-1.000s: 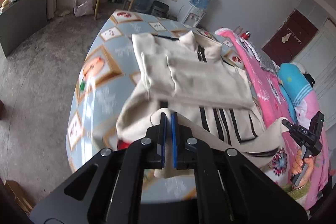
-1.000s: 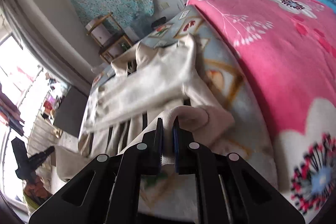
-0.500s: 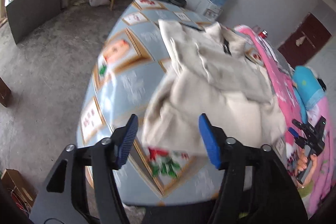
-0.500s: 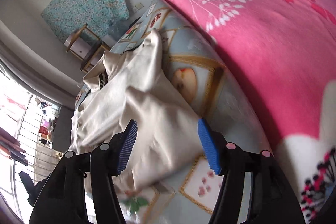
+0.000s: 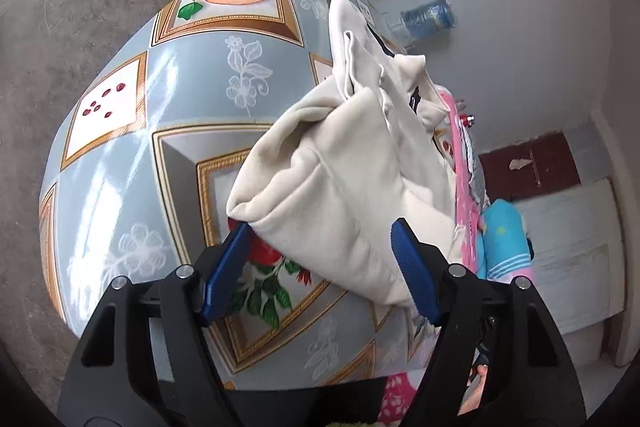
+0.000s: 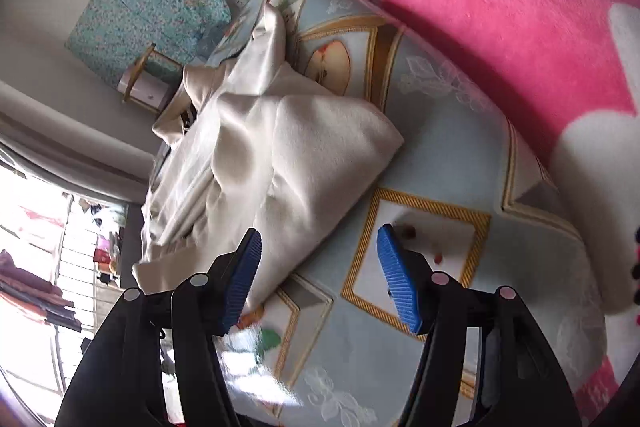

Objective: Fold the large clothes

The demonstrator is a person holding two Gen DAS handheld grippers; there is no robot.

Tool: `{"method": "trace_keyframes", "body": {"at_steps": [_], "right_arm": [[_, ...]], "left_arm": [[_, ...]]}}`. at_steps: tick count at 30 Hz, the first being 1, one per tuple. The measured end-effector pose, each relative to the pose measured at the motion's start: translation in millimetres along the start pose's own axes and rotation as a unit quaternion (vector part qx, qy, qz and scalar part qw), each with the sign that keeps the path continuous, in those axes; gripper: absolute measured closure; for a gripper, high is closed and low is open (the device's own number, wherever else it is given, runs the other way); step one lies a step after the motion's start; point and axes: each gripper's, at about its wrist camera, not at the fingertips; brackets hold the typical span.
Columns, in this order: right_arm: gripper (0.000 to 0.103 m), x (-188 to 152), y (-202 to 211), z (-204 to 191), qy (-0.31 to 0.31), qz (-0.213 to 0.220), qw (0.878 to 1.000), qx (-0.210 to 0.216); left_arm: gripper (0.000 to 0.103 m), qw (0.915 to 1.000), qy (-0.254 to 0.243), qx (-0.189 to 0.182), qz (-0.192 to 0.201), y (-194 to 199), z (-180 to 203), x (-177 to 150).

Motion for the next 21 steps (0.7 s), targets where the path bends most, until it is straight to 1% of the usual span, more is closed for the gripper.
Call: {"method": "trace_keyframes", "body": {"at_steps": [3,5,7,8,9,10,11,12,13,14,15,16,18,19,21], "right_arm": [[0.044,3.7,-4.9,2.7,-0.018,0.018,1.0,0.012],[0.044,6.0,-8.5,3.5,-0.026,0.025,0.999,0.024],[0.044,6.3,-15.3,1.6,-0.026,0.029,0.999,0.031],[0.044,6.3,-19.4,-2.1,-0.016,0.034,0.999,0.026],[0.045,6.9,-21.6,-6.0,-0.006,0.038,0.999,0.018],[0.051,7.2,-23.2,-9.7,0.003,0.042,0.999,0.003],[0.059,7.1,-25.1,-13.5,0.013,0.045,0.999,-0.015],[0.064,6.9,-26.9,-18.5,0.026,0.046,0.998,-0.041],[0.072,6.4,-27.4,-22.8,0.037,0.046,0.996,-0.063],[0.084,5.1,-26.9,-27.6,0.048,0.046,0.995,-0.077],[0.091,2.7,-25.9,-36.7,0.069,0.045,0.992,-0.093],[0.094,1.2,-24.7,-40.5,0.079,0.047,0.991,-0.102],[0.097,-1.4,-18.6,-55.1,0.112,0.059,0.985,-0.119],[0.097,-2.0,-14.7,-62.5,0.127,0.068,0.982,-0.125],[0.097,-2.5,-5.1,-74.6,0.147,0.085,0.977,-0.129]], "left_arm": [[0.035,0.9998,0.007,0.007,0.014,-3.6,6.4,3.0],[0.037,0.9991,-0.004,0.027,0.032,-6.0,14.3,1.6],[0.051,0.9973,-0.021,0.05,0.051,-7.2,19.6,-0.5],[0.056,0.9955,-0.031,0.064,0.063,-9.2,22.6,-2.6],[0.065,0.994,-0.037,0.076,0.07,-9.5,22.8,-3.2],[0.071,0.9919,-0.047,0.091,0.075,-10.3,24.5,-3.4],[0.074,0.9895,-0.06,0.105,0.079,-10.9,27.5,-4.1],[0.078,0.987,-0.073,0.117,0.082,-11.0,30.1,-5.5],[0.082,0.9822,-0.099,0.132,0.089,-10.5,37.8,-7.8],[0.083,0.9766,-0.129,0.138,0.103,-6.8,47.1,-11.5],[0.084,0.9708,-0.157,0.136,0.12,-1.1,54.9,-16.0],[0.086,0.9627,-0.188,0.137,0.138,6.1,65.3,-21.5],[0.089,0.9504,-0.23,0.138,0.157,16.1,82.5,-29.4],[0.092,0.9468,-0.241,0.137,0.163,21.0,87.9,-30.6],[0.094,0.9394,-0.256,0.14,0.18,32.1,97.9,-32.7]]}}
Point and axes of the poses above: each gripper's, at about its wrist camera, not at the fingertips, and y roughly against the way its jaws point, z to its right, x to its top, and after that the axes turned 11 degrees about x, right-handed
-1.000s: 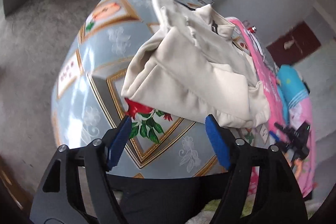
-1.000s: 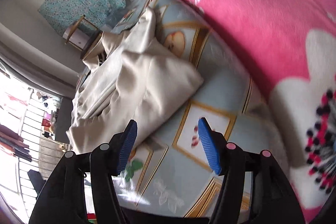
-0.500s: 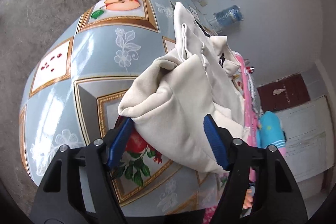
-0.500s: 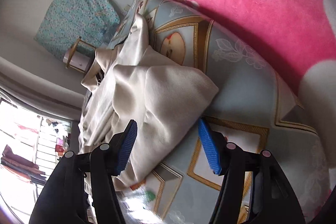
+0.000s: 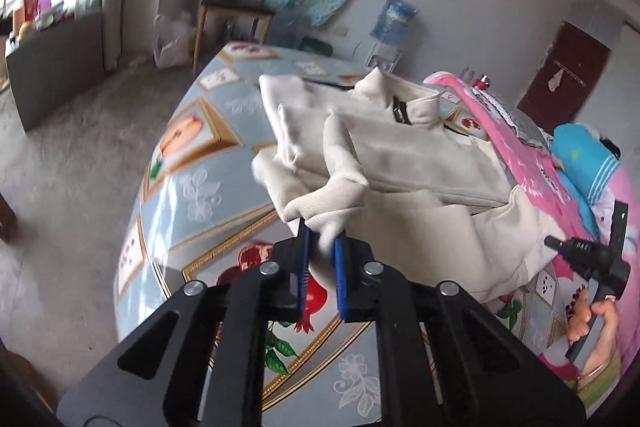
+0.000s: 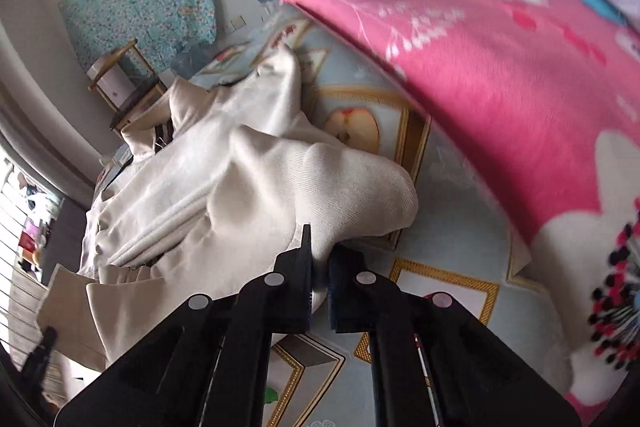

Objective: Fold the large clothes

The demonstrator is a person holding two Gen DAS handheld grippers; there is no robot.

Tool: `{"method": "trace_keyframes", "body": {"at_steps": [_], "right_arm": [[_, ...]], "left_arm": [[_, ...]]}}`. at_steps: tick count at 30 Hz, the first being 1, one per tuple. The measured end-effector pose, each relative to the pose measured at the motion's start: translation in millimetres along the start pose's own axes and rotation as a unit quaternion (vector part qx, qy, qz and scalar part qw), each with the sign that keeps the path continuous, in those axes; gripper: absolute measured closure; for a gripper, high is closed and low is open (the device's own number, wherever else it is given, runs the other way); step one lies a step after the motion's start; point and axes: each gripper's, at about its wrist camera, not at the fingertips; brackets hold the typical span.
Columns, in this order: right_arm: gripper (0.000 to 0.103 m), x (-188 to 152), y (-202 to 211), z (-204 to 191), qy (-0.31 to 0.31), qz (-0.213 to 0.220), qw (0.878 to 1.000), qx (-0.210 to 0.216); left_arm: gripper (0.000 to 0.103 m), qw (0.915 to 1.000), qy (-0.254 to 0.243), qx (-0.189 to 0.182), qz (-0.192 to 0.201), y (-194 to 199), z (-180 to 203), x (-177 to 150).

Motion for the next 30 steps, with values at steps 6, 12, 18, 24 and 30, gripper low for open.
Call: {"method": "trace_keyframes", "body": {"at_steps": [6,12,18,24,30], "right_arm": [[0.098,6.2,30.1,-24.8,0.048,0.036,0.998,-0.004],[0.098,-1.5,58.0,-31.4,0.065,0.049,0.997,-0.005],[0.098,-26.6,78.7,-8.9,0.056,0.027,0.998,-0.005],[0.088,-47.4,49.0,54.1,-0.042,-0.082,0.995,0.042],[0.052,-42.9,96.7,69.8,-0.036,-0.041,0.999,0.002]], "left_arm": [[0.096,0.9992,0.006,-0.027,0.03,27.7,-4.7,8.4],[0.096,0.9982,0.007,-0.051,0.031,51.0,-10.5,-2.7],[0.096,0.9981,0.021,-0.058,0.004,73.4,-26.7,-23.6],[0.083,0.9893,0.083,-0.036,-0.114,33.8,-62.3,-68.1],[0.054,0.9926,0.094,0.008,-0.076,65.3,-84.0,-75.2]]}}
Point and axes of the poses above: each gripper's, at about its wrist camera, not at the fingertips, and y roughly against the way its jaws point, z to its right, x to its top, and after that the axes turned 11 degrees about x, right-handed
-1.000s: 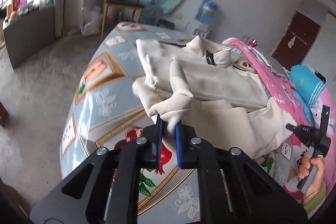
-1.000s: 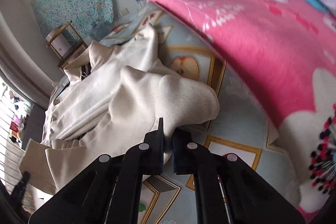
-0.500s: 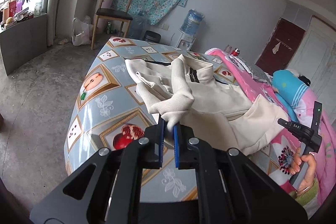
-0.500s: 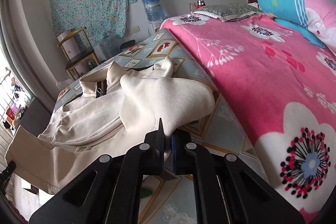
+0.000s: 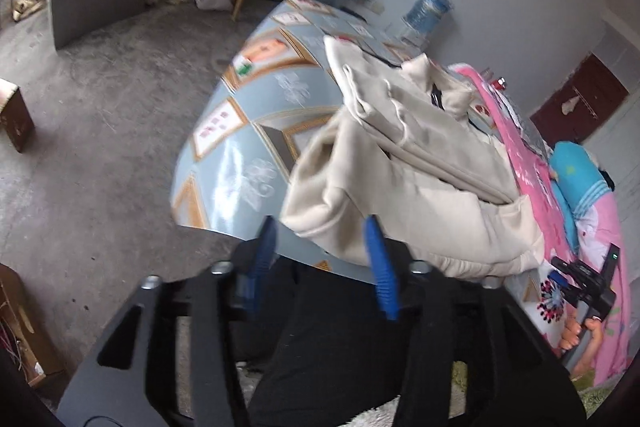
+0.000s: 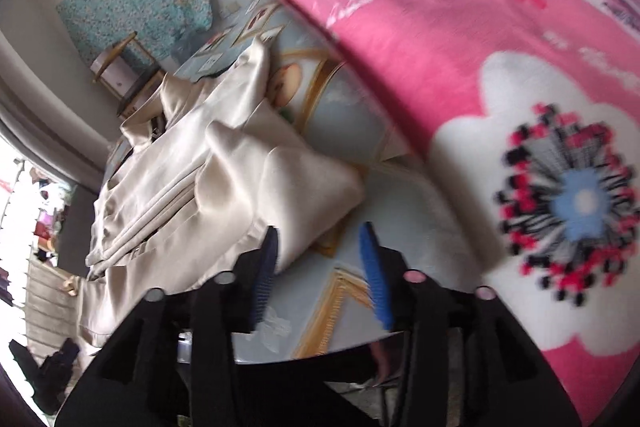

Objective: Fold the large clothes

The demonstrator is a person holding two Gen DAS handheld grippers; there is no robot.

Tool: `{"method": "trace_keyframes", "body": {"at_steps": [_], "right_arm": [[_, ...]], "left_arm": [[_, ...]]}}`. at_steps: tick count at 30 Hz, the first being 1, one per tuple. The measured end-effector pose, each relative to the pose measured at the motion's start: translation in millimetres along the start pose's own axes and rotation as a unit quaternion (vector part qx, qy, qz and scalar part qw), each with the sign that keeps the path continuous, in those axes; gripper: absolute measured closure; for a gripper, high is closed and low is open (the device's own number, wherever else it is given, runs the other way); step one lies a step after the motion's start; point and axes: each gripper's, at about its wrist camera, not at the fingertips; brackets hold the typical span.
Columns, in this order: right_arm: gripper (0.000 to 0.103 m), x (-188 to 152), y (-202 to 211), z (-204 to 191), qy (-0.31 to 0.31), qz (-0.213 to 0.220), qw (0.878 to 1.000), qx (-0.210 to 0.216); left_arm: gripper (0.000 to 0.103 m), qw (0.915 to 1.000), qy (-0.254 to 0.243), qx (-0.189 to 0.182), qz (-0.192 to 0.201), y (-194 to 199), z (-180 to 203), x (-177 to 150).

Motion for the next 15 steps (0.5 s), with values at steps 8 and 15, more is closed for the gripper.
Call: {"method": "trace_keyframes", "body": {"at_steps": [8,15], "right_arm": [[0.016,1.7,11.3,-94.4,0.143,0.014,0.99,0.012],[0.009,-34.5,-54.3,-181.1,0.252,-0.083,0.964,0.022]], "left_arm": [[0.032,0.9963,-0.074,0.027,0.036,14.7,44.0,25.0],[0.027,0.9744,-0.201,0.085,-0.055,-52.3,119.8,21.5]]}}
Point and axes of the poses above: each gripper's, at about its wrist camera, not at the fingertips, and y roughly against the way its jaws point, z to its right, x to its top, and after that the axes turned 11 degrees about x, right-handed
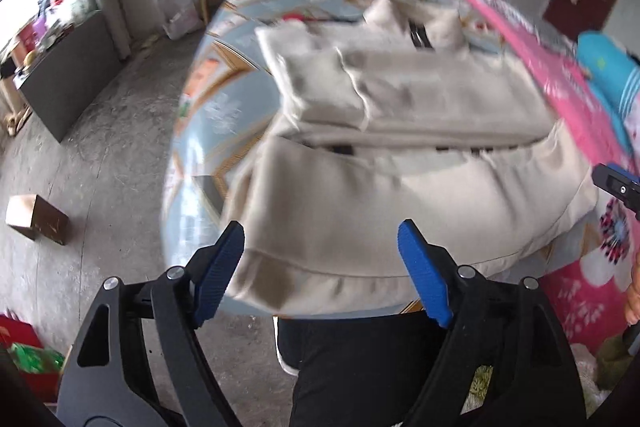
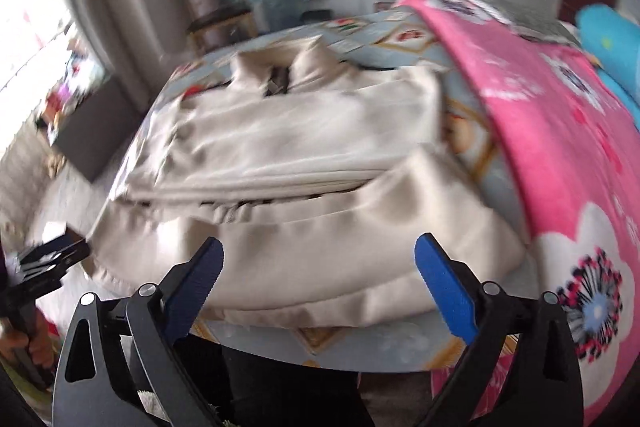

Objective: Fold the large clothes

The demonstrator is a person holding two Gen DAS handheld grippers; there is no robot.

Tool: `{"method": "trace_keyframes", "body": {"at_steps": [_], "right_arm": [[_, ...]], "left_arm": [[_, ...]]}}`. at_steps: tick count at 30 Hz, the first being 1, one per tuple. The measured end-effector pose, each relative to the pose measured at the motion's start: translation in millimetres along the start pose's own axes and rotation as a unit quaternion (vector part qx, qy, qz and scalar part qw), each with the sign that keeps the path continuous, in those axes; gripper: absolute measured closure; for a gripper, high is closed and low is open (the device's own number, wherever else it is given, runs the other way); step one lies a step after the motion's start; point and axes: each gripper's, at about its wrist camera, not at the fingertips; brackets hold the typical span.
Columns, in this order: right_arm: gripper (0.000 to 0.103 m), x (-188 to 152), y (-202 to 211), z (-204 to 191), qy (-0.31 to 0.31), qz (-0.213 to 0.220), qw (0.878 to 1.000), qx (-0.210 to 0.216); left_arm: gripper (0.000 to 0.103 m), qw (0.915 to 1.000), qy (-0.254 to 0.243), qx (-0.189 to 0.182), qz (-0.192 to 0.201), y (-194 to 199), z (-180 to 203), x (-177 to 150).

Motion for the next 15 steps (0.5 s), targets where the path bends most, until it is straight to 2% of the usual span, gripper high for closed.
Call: {"method": "trace_keyframes", "body": {"at_steps": [3,6,10,12,15], "right_arm": [[0.009,-4.4,-34.2,-5.1,0.006,-0.051,0.999,0.005],[0.009,-11.4,-56.0,-3.5,0.029,-0.083,0.996,-0.008],[0.006,-16.1,-69.1,6.3,0.046,-0.092,0.995,-0.003],[0.006,-18.2,-76.6,18.4,0.02,-0.107,0.994,0.019],[0.006,-18.9,-74.9,29.0,0.007,-0.094,0.994,0.049]], "left_arm": [[0.028,0.9993,-0.033,0.0,-0.016,-23.7,22.6,-2.9],[0.027,0.9984,-0.051,0.013,-0.022,-37.9,33.2,-4.3],[0.02,0.9992,-0.033,0.003,-0.023,-38.9,30.2,-3.6],[0.017,0.9991,-0.038,0.006,-0.02,-39.2,30.8,-5.2],[0.008,0.9982,-0.056,0.008,-0.021,-42.1,37.3,-5.6]]}}
Point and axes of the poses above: each gripper's, at about its wrist camera, not at the fingertips, and y roughly against the way its jaws point, z to its right, x to its top, and after that the axes turned 11 degrees about x, right-handed
